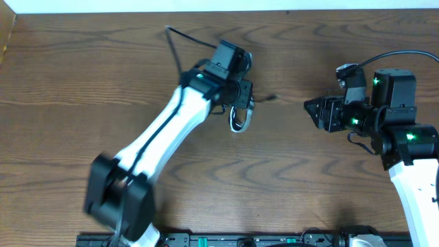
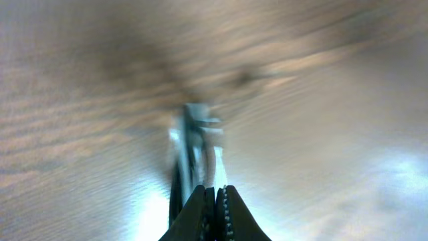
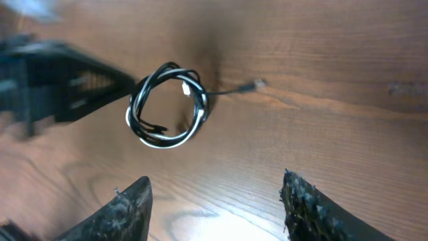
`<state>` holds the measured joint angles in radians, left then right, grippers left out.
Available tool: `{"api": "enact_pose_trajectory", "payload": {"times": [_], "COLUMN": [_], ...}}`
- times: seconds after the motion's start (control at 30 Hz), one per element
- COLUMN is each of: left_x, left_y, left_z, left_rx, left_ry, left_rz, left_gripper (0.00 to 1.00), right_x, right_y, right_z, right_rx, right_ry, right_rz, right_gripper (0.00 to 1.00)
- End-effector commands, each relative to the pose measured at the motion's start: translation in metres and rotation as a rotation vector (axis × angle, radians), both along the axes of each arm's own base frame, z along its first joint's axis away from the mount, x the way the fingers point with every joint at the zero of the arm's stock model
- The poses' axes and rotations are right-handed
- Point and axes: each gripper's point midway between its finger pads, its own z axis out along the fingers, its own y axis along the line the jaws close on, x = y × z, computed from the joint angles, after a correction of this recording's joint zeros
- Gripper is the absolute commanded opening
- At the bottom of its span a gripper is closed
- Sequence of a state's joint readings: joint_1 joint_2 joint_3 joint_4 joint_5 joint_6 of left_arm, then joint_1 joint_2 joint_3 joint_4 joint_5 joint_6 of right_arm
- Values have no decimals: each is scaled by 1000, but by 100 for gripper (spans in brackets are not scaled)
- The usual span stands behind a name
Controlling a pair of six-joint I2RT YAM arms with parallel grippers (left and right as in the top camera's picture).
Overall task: Untangle cables
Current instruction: 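Close the left gripper on the cable loops and lift slightly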
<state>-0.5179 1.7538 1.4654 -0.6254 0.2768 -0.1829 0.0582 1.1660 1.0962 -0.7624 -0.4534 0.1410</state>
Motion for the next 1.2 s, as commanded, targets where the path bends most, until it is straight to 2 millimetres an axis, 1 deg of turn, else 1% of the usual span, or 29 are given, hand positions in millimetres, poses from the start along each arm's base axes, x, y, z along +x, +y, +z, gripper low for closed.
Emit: {"api": "enact_pose_trajectory", "payload": {"times": [0.0,0.1,0.17,0.27,0.43,0.53,0.57,0.63,0.7,0.73,0.77,0.87,0.93,1.1,1.17], "left_x": [-19,-28,-33,-33,-23,-20,-21,-24,-28,-29,-30,-32,-27,-18,-18], "left_y": [-13,-17,-18,-11,16,20,18,15,12,10,8,5,5,17,22], "left_z": [32,39,39,31,13,2,-5,-20,-38,-47,-59,-79,-90,-116,-130], "left_rx": [-119,-153,-164,-121,37,81,99,136,175,193,215,253,277,372,416], "left_ry": [12,32,50,67,45,49,51,59,84,92,102,109,111,114,124], "left_rz": [-84,-110,-122,-99,-3,-7,-46,-120,-181,-212,-252,-329,-329,-317,-345], "left_gripper": [7,7,7,8,8,15,17,27,36,37,38,38,38,39,42], "right_x": [8,11,13,14,15,17,18,18,17,17,16,15,14,12,12], "right_y": [-7,-6,-6,-5,-1,3,4,4,1,0,-2,-6,-8,-10,-10], "right_z": [9,10,8,0,-19,-29,-33,-39,-46,-48,-50,-53,-55,-57,-57], "right_rx": [64,98,104,109,101,95,92,86,70,64,54,31,22,7,6], "right_ry": [30,41,53,84,158,190,201,224,247,253,260,268,275,280,281], "right_rz": [-128,-160,-168,-169,-161,-151,-149,-150,-163,-167,-175,-193,-200,-202,-200], "right_gripper": [58,57,57,56,57,59,60,61,56,57,57,57,57,59,60]}}
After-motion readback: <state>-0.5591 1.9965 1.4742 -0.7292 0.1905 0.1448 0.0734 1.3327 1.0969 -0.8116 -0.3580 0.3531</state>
